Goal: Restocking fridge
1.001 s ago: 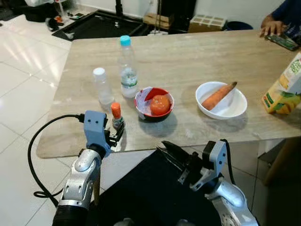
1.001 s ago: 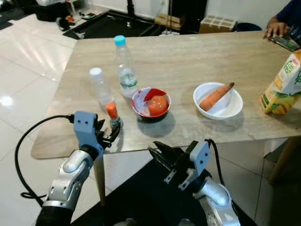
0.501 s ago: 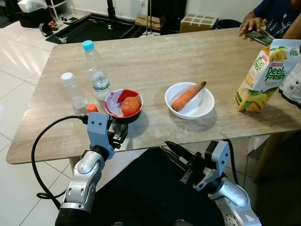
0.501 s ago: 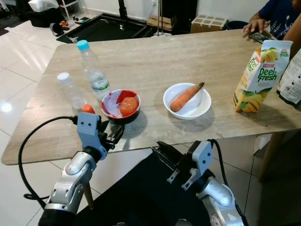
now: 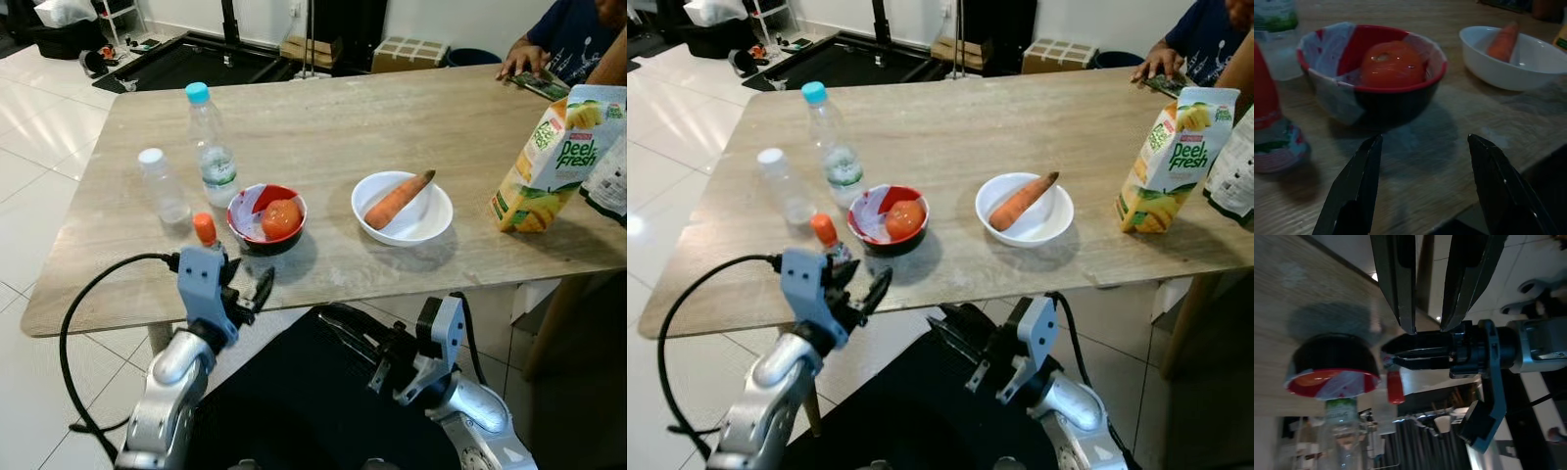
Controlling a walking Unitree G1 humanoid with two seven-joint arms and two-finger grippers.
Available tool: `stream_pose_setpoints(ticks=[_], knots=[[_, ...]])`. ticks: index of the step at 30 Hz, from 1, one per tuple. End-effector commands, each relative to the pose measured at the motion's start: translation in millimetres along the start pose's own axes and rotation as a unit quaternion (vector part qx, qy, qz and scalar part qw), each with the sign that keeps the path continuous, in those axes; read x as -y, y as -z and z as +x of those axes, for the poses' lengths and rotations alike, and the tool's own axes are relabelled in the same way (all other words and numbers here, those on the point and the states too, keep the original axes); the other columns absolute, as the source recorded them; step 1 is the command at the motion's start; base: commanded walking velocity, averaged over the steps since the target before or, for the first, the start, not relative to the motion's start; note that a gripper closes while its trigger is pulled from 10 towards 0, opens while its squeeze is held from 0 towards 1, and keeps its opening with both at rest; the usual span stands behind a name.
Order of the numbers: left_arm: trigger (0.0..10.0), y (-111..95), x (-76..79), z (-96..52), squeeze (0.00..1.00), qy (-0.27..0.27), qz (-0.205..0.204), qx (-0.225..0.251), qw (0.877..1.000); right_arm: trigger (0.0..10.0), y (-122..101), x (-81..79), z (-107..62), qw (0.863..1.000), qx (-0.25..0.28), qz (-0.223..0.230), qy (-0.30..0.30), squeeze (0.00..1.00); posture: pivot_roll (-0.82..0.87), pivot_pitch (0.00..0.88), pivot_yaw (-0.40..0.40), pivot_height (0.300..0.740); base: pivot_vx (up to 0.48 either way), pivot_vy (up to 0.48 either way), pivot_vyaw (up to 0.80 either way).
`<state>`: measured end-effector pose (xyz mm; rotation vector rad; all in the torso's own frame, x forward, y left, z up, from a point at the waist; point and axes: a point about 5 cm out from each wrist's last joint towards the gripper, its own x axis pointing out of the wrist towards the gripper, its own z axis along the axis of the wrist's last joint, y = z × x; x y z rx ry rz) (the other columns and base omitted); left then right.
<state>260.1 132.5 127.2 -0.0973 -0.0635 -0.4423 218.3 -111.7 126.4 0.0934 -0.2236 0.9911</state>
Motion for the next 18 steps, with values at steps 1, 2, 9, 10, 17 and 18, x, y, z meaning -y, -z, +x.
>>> stream_pose_setpoints(ticks=[1,2,9,10,17,18], knots=[[10.0,-1,-5.7,-5.8,0.00,-0.012,0.024,0.000,1.000,10.0,0,-3.3,-0.4,1.000,-0.001,0.005,-0.007,0.00,-0.12,0.146,0.042,0.740,0.000,0.000,0.00],[10.0,-2,-14.1,-7.5,0.00,-0.043,0.039,-0.001,0.998,10.0,0,-3.5,0.1,1.000,0.000,0.006,-0.008,0.00,-0.11,0.145,0.038,0.740,0.000,0.000,0.00],[10.0,-3,-47.9,-9.0,0.00,-0.147,0.078,-0.018,0.986,10.0,1,-3.2,4.1,1.000,0.000,0.011,-0.014,0.00,-0.11,0.139,0.032,0.740,0.000,0.000,0.00],[10.0,-4,-56.9,-9.3,0.00,-0.167,0.093,-0.029,0.981,10.0,2,-2.6,5.5,1.000,-0.001,0.012,-0.015,0.00,-0.11,0.138,0.031,0.740,0.000,0.000,0.00],[10.0,-19,-88.8,-1.1,0.00,-0.219,0.131,-0.021,0.967,10.0,3,3.2,12.3,1.000,0.002,0.002,-0.002,0.00,-0.11,0.136,0.022,0.740,0.000,0.000,0.00],[10.0,-19,-88.8,-1.1,0.00,-0.219,0.131,-0.021,0.967,10.0,3,3.2,12.3,1.000,0.002,0.002,-0.002,0.00,-0.11,0.136,0.022,0.740,0.000,0.000,0.00]])
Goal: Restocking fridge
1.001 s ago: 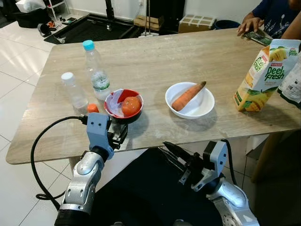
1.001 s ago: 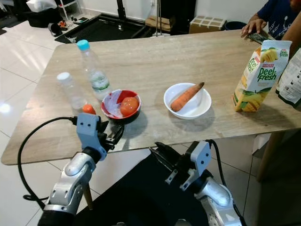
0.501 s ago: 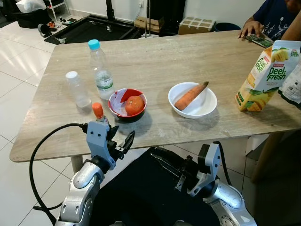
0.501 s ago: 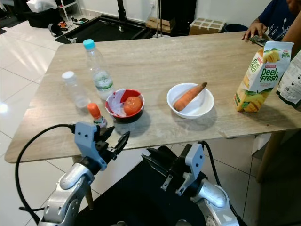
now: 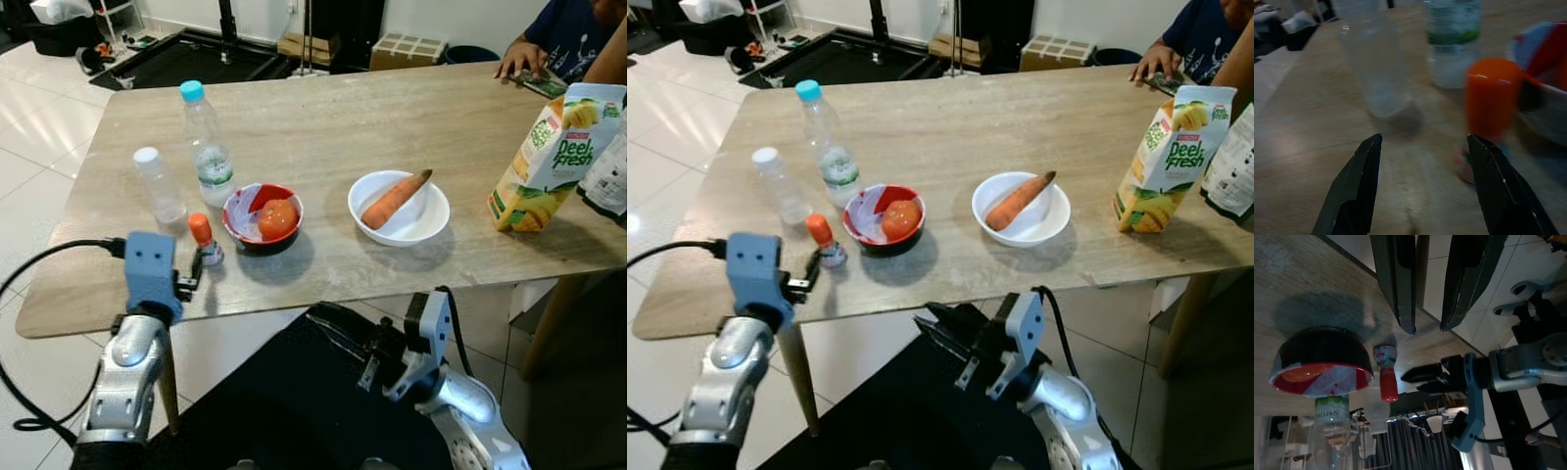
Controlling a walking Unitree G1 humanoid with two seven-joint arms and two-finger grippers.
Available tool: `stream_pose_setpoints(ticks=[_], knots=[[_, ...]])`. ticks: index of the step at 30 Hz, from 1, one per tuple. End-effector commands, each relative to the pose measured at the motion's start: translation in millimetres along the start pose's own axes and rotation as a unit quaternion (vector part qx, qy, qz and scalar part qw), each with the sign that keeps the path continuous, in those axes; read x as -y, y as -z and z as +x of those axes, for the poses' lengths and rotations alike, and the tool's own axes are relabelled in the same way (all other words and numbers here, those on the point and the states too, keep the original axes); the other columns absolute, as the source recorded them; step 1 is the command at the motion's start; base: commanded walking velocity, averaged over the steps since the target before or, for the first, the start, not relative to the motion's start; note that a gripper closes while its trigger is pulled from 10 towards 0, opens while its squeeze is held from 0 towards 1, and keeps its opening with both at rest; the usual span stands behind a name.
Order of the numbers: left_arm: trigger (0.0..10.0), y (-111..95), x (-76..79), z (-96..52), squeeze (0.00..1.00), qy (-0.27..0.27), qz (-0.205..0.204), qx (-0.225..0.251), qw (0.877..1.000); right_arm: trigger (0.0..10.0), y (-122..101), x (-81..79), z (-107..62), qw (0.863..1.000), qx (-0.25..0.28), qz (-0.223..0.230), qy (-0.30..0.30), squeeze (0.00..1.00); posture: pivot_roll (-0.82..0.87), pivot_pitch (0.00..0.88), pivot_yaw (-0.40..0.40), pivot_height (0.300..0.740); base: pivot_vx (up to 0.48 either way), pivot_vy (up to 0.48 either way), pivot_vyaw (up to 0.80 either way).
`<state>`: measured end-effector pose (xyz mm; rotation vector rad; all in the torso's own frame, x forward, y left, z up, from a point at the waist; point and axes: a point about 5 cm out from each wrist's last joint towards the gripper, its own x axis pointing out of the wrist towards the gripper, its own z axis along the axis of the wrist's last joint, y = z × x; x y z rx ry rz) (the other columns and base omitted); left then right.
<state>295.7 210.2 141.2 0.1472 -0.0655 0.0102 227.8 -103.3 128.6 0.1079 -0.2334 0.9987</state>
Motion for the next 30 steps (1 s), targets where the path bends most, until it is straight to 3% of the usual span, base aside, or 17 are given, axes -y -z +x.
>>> stream_pose_setpoints(ticks=[1,12,22,25,30], knots=[[10.0,2,-4.3,4.3,0.00,0.008,-0.002,0.001,1.000,10.0,2,0.8,0.8,1.000,-0.005,-0.005,0.004,0.00,-0.11,0.137,0.021,0.740,0.000,0.000,0.00],[10.0,20,12.6,20.1,0.00,0.125,-0.055,-0.035,0.990,10.0,0,3.7,6.0,1.000,0.003,-0.017,0.015,0.00,-0.13,0.143,0.026,0.740,0.000,0.000,0.00],[10.0,18,19.4,15.6,0.00,0.156,-0.040,-0.022,0.987,10.0,1,-1.3,1.7,1.000,-0.001,-0.010,0.011,0.00,-0.14,0.145,0.038,0.740,0.000,0.000,0.00],[10.0,17,21.2,12.1,0.00,0.190,-0.046,-0.009,0.981,10.0,3,-2.7,1.1,1.000,-0.006,-0.009,0.009,0.00,-0.14,0.145,0.037,0.740,0.000,0.000,0.00],[10.0,20,13.0,12.4,0.00,0.194,-0.022,-0.017,0.981,10.0,3,-3.2,1.4,1.000,-0.007,-0.009,0.006,0.00,-0.13,0.148,0.033,0.740,0.000,0.000,0.00]])
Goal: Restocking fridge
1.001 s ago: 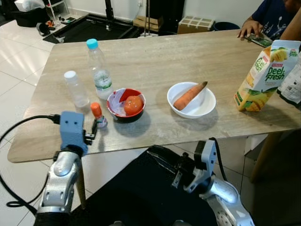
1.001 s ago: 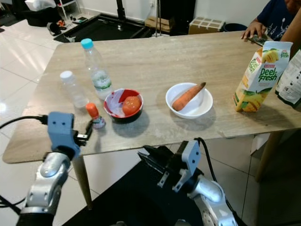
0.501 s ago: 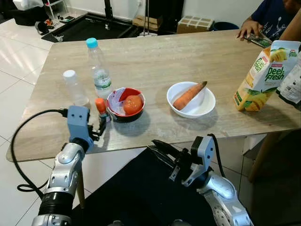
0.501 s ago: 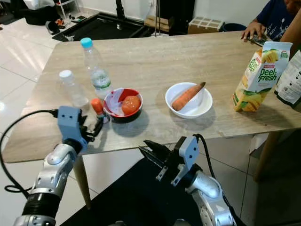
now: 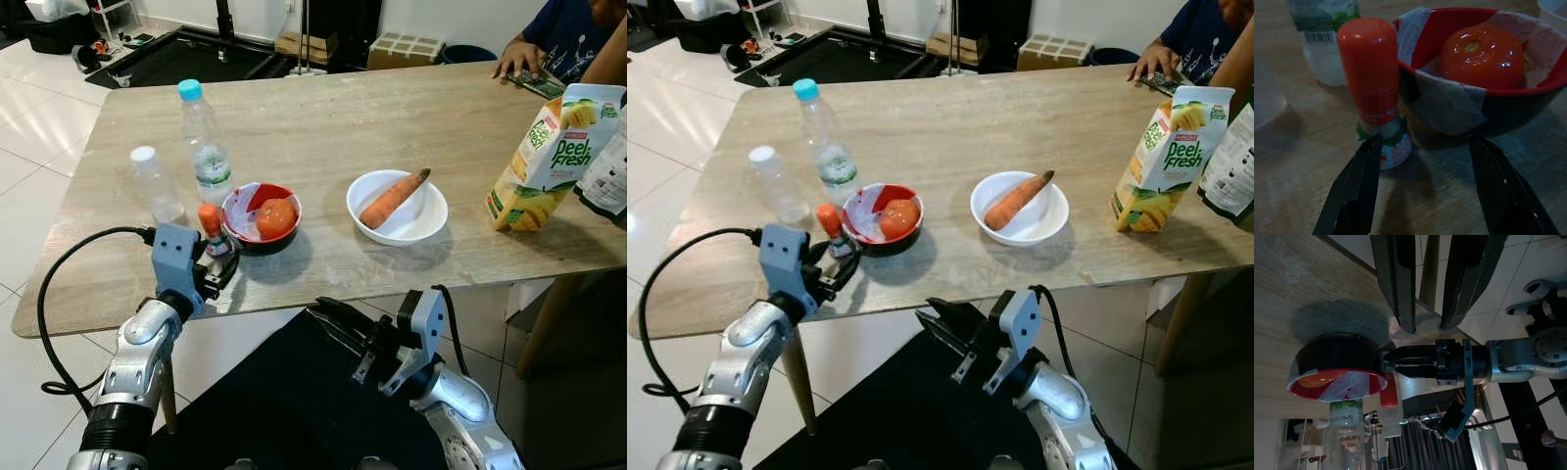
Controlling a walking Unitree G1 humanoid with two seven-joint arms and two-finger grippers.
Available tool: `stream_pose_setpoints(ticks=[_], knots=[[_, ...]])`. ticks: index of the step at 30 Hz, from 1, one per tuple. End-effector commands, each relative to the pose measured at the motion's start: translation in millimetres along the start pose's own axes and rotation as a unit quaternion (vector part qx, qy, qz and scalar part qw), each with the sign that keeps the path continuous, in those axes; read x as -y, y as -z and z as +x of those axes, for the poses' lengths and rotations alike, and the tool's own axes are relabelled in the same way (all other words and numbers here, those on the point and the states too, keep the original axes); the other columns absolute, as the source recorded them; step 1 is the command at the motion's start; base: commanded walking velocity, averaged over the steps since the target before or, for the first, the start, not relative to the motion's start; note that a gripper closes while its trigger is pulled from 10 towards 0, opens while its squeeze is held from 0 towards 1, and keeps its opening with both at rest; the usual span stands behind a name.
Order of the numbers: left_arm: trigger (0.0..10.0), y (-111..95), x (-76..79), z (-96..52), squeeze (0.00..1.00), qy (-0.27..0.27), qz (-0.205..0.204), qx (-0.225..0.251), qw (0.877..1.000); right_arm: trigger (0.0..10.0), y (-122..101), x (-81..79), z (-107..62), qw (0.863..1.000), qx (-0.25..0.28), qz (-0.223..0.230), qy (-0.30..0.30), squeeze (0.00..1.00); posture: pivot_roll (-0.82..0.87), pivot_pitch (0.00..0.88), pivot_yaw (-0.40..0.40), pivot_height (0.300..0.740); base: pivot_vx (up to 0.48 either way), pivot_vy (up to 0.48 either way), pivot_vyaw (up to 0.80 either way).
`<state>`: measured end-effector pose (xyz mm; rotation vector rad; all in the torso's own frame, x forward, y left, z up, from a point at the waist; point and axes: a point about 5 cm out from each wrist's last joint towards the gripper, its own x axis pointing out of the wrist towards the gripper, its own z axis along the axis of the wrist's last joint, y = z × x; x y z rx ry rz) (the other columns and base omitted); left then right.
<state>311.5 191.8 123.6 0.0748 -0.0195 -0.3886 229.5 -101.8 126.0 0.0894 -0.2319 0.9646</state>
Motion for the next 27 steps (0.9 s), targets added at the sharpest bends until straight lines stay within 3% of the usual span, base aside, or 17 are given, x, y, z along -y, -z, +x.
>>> stream_pose_setpoints(ticks=[1,2,10,11,12,14,15,16,27], knots=[[10.0,4,-6.9,-5.0,0.00,-0.005,0.017,-0.013,1.000,10.0,0,-3.8,-0.1,1.000,-0.003,0.000,-0.010,0.00,-0.13,0.148,0.033,0.740,0.000,0.000,0.00],[10.0,3,-15.6,-5.9,0.00,-0.024,0.032,-0.014,0.999,10.0,0,-4.0,0.5,1.000,-0.002,0.001,-0.010,0.00,-0.13,0.147,0.031,0.740,0.000,0.000,0.00],[10.0,-2,-29.7,-3.2,0.00,-0.045,0.035,-0.002,0.998,10.0,2,-4.7,2.7,1.000,-0.002,0.005,-0.014,0.00,-0.13,0.148,0.032,0.740,0.000,0.000,0.00],[10.0,-4,-32.5,-1.5,0.82,-0.046,0.030,0.004,0.998,10.0,2,-4.3,3.0,1.000,-0.002,0.004,-0.013,0.00,-0.13,0.147,0.033,0.740,0.000,0.000,0.00],[10.0,-5,-32.9,-1.1,1.00,-0.046,0.030,0.005,0.998,10.0,2,-4.1,3.1,1.000,-0.001,0.003,-0.012,0.00,-0.13,0.147,0.033,0.740,0.000,0.000,0.00],[10.0,-5,-33.6,-0.2,1.00,-0.047,0.030,0.007,0.998,10.0,2,-3.9,3.2,1.000,-0.001,0.003,-0.011,0.00,-0.13,0.147,0.033,0.740,0.000,0.000,0.00],[10.0,-6,-34.4,1.5,0.66,-0.052,0.023,0.013,0.998,10.0,1,-3.6,4.0,1.000,0.001,0.003,-0.009,0.00,-0.13,0.149,0.031,0.740,0.000,0.000,0.00],[10.0,-6,-34.9,3.7,0.00,-0.056,0.015,0.019,0.998,10.0,1,-3.5,5.0,1.000,0.001,0.003,-0.008,0.00,-0.13,0.151,0.030,0.740,0.000,0.000,0.00],[10.0,-5,-30.8,19.1,0.00,-0.026,-0.012,0.029,0.999,10.0,2,-7.4,9.8,1.000,0.004,0.005,-0.012,0.00,-0.15,0.161,0.025,0.740,0.000,0.000,0.00]])
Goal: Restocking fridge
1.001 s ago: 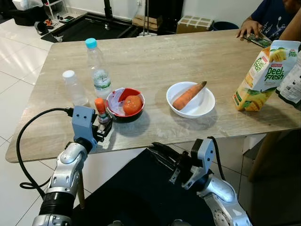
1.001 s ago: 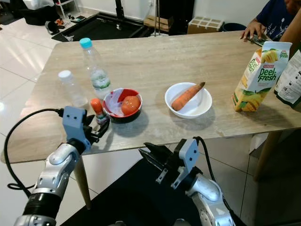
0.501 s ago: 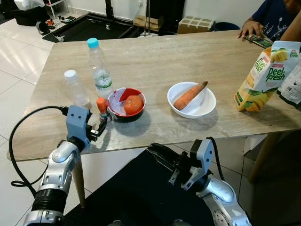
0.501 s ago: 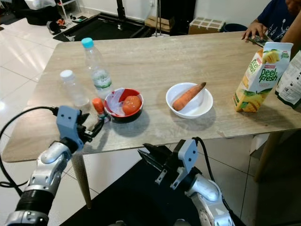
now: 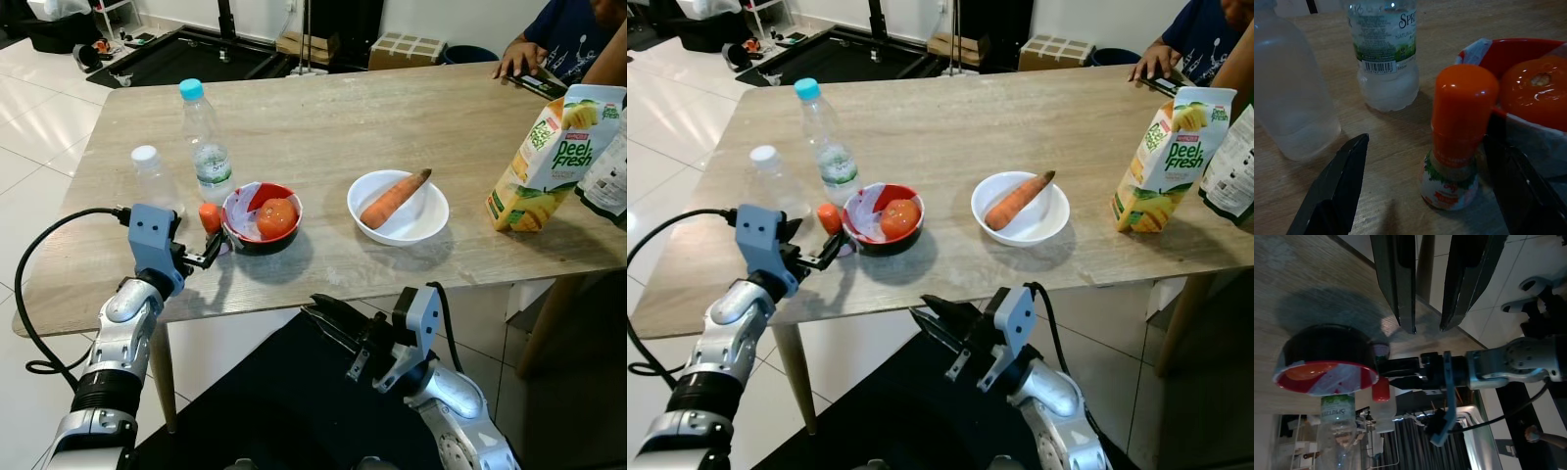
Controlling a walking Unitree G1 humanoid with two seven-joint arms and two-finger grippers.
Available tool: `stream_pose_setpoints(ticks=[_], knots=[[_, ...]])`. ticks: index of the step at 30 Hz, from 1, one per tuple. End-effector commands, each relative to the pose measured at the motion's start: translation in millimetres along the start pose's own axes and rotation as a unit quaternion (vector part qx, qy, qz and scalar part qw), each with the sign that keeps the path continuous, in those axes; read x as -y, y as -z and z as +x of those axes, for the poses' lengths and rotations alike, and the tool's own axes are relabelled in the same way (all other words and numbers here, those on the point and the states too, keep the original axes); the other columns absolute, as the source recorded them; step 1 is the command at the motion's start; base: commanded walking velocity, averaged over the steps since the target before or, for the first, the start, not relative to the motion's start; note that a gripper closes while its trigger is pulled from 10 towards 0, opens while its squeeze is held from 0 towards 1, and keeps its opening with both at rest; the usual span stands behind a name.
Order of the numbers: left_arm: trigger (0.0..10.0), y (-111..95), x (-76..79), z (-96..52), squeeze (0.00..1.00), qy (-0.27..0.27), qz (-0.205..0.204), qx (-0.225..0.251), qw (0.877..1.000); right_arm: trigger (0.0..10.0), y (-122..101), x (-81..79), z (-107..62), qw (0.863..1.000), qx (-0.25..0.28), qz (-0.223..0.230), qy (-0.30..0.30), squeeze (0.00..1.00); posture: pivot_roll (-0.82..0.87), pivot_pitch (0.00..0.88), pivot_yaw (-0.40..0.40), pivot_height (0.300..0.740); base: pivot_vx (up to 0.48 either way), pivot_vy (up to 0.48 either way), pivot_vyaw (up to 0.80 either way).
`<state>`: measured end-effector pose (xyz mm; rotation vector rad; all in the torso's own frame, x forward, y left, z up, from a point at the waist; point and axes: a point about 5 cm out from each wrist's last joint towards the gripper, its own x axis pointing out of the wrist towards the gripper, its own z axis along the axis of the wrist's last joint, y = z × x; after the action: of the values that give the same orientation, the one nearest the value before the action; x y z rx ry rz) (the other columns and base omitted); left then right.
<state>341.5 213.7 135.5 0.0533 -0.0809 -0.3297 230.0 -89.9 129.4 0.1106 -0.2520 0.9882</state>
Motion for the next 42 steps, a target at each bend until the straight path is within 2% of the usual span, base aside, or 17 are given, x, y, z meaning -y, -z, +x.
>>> stream_pose_setpoints(ticks=[1,8,13,18,19,26,32,36,38,40,42], knots=[[10.0,3,1.8,2.5,0.00,0.011,-0.010,-0.002,1.000,10.0,2,-1.7,-0.6,1.000,-0.009,0.000,-0.001,0.00,-0.15,0.164,0.025,0.740,0.000,0.000,0.00],[10.0,0,3.1,14.1,0.00,0.052,-0.013,-0.007,0.999,10.0,1,-2.8,0.6,1.000,-0.007,0.000,0.001,0.00,-0.16,0.172,0.028,0.740,0.000,0.000,0.00],[10.0,-3,1.8,19.5,0.00,0.061,-0.006,-0.009,0.998,10.0,2,-3.6,0.6,1.000,-0.007,0.002,0.002,0.00,-0.17,0.174,0.027,0.740,0.000,0.000,0.00],[9.7,-5,3.7,21.6,0.00,0.072,-0.016,-0.003,0.997,10.0,2,-5.3,0.6,1.000,-0.007,0.003,0.002,0.00,-0.17,0.171,0.032,0.740,0.000,0.000,0.00],[0.0,-3,5.1,21.5,0.00,0.078,-0.020,-0.004,0.997,10.0,2,-5.4,0.7,1.000,-0.007,0.003,0.002,0.00,-0.17,0.171,0.033,0.740,0.000,0.000,0.00],[0.0,5,12.8,18.0,0.00,0.100,-0.035,-0.004,0.994,10.0,2,-5.7,0.5,1.000,-0.007,0.003,0.004,0.00,-0.17,0.172,0.031,0.740,0.000,0.000,0.00],[0.0,16,25.4,6.0,0.00,0.138,-0.049,-0.002,0.989,10.0,2,-5.2,-0.7,1.000,-0.009,0.002,0.004,0.00,-0.17,0.174,0.035,0.740,0.000,0.000,0.00],[0.0,19,28.8,-0.4,0.00,0.145,-0.053,0.001,0.988,10.0,2,-5.4,-1.4,1.000,-0.009,0.002,0.004,0.00,-0.17,0.173,0.037,0.740,0.000,0.000,0.00],[0.0,23,38.3,-9.1,0.00,0.151,-0.062,0.008,0.987,10.0,2,-6.5,-3.5,1.000,-0.010,0.003,0.005,0.00,-0.17,0.171,0.035,0.740,0.000,0.000,0.00],[0.0,23,38.3,-9.1,0.00,0.151,-0.062,0.008,0.987,10.0,2,-6.5,-3.5,1.000,-0.010,0.003,0.005,0.00,-0.17,0.171,0.035,0.740,0.000,0.000,0.00],[0.0,26,45.7,-12.9,0.00,0.152,-0.063,0.013,0.986,10.0,3,-6.8,-4.3,1.000,-0.012,0.004,0.005,0.00,-0.17,0.170,0.031,0.740,0.000,0.000,0.00]])
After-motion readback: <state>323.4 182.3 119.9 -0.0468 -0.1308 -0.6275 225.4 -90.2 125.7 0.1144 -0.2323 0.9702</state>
